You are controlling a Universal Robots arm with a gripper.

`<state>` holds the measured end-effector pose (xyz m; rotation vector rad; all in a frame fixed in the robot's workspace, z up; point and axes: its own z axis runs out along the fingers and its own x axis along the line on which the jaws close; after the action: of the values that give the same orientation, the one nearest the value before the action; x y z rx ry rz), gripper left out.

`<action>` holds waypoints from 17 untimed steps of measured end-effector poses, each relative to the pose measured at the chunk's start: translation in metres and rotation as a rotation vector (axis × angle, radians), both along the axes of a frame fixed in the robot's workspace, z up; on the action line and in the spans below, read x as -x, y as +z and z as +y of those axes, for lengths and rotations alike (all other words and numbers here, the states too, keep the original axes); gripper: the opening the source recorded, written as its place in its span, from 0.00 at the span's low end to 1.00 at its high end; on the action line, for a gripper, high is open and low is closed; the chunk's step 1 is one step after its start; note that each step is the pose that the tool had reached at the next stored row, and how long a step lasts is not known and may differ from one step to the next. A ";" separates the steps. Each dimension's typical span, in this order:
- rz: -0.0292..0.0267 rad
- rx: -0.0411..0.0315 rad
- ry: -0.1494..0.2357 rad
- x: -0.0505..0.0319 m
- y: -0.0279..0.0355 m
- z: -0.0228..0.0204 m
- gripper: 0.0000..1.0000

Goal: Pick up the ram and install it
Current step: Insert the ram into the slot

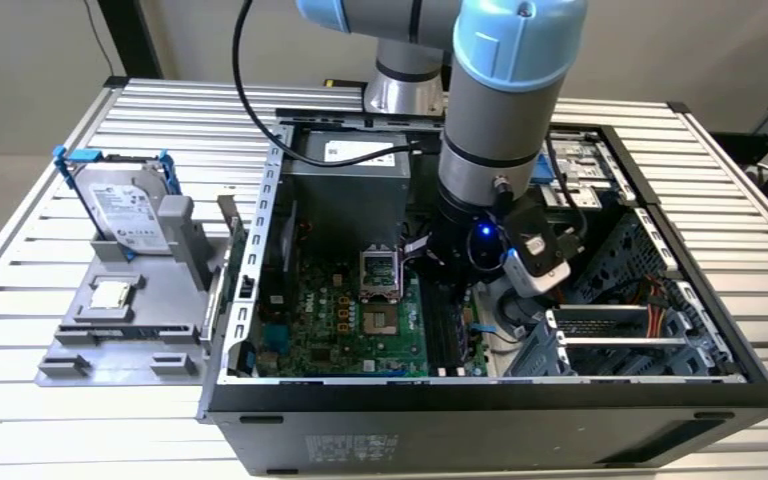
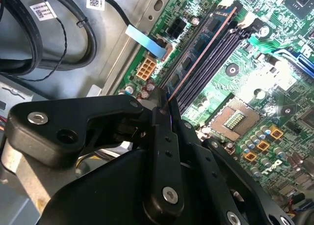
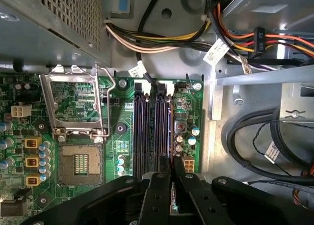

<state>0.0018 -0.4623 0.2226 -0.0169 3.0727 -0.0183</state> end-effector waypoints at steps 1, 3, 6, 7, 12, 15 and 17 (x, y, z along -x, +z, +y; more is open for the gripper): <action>0.0000 0.0000 0.000 0.0000 0.0000 0.0000 0.00; 0.0000 0.0000 0.000 0.0000 -0.0001 0.0001 0.00; 0.0000 0.0001 -0.003 0.0000 -0.0001 0.0012 0.00; 0.0000 0.0002 -0.005 0.0000 -0.0001 0.0017 0.00; 0.0006 0.0002 -0.022 0.0000 -0.0015 0.0021 0.00; 0.0007 0.0002 -0.024 0.0000 -0.0019 0.0029 0.00; 0.0008 0.0001 -0.024 -0.0001 -0.0027 0.0032 0.00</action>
<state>0.0019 -0.4591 0.2200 0.0196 3.0735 -0.0198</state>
